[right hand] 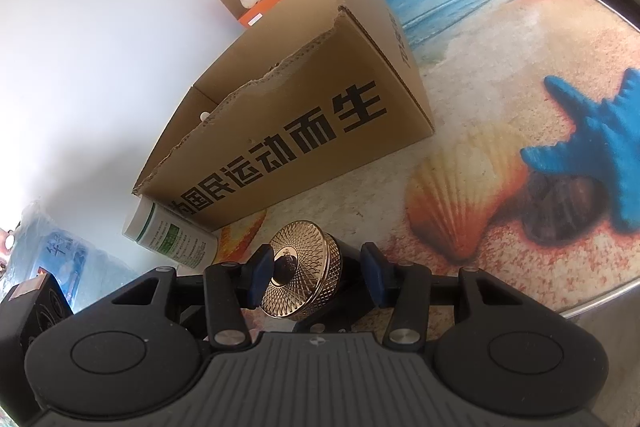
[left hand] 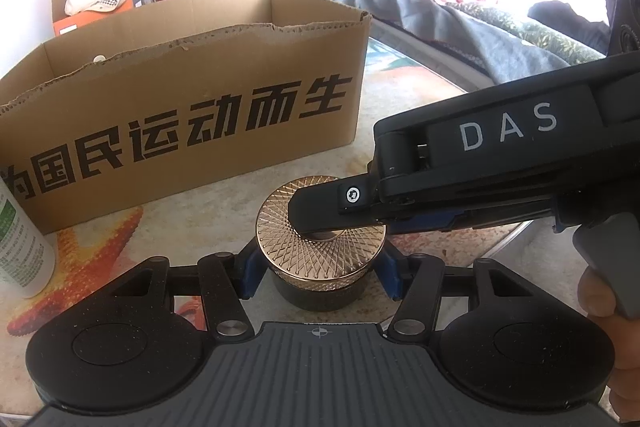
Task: Organize rigid objects
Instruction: 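Lift the gold-lidded jar by its lid with the right gripper, then lower the jar into the box and open the right gripper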
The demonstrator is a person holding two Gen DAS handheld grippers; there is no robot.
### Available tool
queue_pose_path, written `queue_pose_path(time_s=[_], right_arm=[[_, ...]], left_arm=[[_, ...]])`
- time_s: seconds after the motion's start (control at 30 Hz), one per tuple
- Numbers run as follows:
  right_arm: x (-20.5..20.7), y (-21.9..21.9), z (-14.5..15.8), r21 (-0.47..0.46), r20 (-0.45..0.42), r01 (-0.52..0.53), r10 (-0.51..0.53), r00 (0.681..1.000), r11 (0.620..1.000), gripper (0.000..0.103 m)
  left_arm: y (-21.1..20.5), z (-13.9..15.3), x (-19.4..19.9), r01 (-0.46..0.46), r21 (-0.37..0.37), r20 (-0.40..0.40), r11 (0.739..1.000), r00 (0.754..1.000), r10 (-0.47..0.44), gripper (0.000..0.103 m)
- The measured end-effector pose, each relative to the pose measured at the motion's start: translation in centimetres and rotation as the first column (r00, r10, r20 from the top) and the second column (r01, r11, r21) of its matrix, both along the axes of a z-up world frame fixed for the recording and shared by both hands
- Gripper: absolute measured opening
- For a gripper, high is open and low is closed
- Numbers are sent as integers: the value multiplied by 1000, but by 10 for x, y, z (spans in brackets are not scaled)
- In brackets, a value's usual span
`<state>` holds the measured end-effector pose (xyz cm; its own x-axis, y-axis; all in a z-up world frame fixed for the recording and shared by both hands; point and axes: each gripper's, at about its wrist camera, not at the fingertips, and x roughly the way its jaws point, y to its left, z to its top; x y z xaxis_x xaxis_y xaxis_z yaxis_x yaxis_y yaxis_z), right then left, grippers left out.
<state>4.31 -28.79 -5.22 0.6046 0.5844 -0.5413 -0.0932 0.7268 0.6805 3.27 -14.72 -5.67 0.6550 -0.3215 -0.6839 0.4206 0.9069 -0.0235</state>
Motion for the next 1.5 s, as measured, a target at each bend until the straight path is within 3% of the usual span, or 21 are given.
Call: queue_pose_path(time_s=[0.97,1.27,1.5], right_arm=[[-24,4,32,-15,95,-7,8,995,1000,51],[-9,10,87,-22,216,-43,47,975,999,51],[39,10,138,-66,294,-54,71,953,996,51]], left_arm=[[14,21,-23,-4,-8,82,1000,997,5,57],[26,68,-15,-31,-31,187,999,982,36,57],[26,115,38,-16,-63,210,998,977,29,57]])
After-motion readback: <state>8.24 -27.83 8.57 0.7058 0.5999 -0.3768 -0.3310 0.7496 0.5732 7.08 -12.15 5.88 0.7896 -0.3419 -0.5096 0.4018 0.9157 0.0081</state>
